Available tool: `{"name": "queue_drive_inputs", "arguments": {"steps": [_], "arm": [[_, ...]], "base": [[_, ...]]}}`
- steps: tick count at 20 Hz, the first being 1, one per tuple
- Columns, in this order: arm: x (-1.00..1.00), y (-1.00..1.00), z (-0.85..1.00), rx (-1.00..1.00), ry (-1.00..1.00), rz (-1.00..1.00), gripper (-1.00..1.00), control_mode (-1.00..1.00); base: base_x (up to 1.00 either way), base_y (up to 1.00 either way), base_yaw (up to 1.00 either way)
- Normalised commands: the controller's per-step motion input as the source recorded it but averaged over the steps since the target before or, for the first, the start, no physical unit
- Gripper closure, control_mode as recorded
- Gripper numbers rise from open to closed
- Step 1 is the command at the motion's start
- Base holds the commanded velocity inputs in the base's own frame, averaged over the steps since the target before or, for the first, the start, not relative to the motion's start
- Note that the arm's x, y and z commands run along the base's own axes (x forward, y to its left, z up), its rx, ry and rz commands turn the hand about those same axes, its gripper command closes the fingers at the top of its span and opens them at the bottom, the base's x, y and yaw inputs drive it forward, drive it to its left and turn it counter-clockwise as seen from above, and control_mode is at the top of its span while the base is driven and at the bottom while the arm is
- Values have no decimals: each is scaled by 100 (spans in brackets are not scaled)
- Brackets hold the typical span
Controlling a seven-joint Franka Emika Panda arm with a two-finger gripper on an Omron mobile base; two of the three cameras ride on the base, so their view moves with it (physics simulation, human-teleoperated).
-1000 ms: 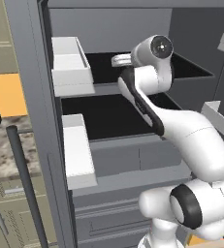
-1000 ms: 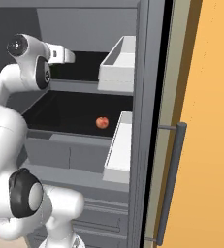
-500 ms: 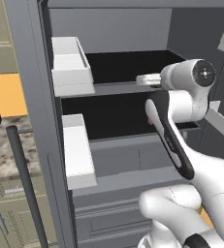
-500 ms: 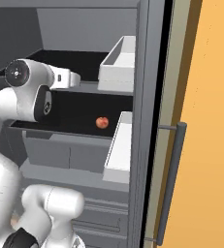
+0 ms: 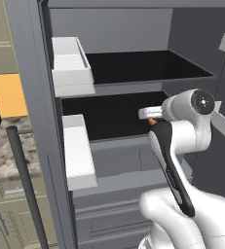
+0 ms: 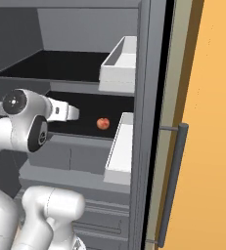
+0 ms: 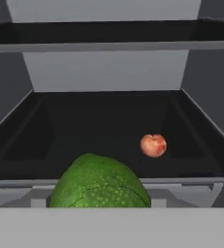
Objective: Open the fridge, remove the peach, avocado, and fish, and place them on any counter.
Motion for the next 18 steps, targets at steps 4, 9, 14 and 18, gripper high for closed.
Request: {"name": "queue_drive_inputs", "arguments": {"steps": [4, 9, 14, 18], "arm": [[0, 0, 0, 0, 0, 0, 100, 100], [0, 0, 0, 0, 0, 0, 100, 100], [0, 0, 0, 0, 0, 0, 100, 100], [0, 0, 0, 0, 0, 0, 100, 100]], "base": [[-90, 0, 0], [-100, 0, -2], [-100, 35, -1], [-100, 100, 0]]}}
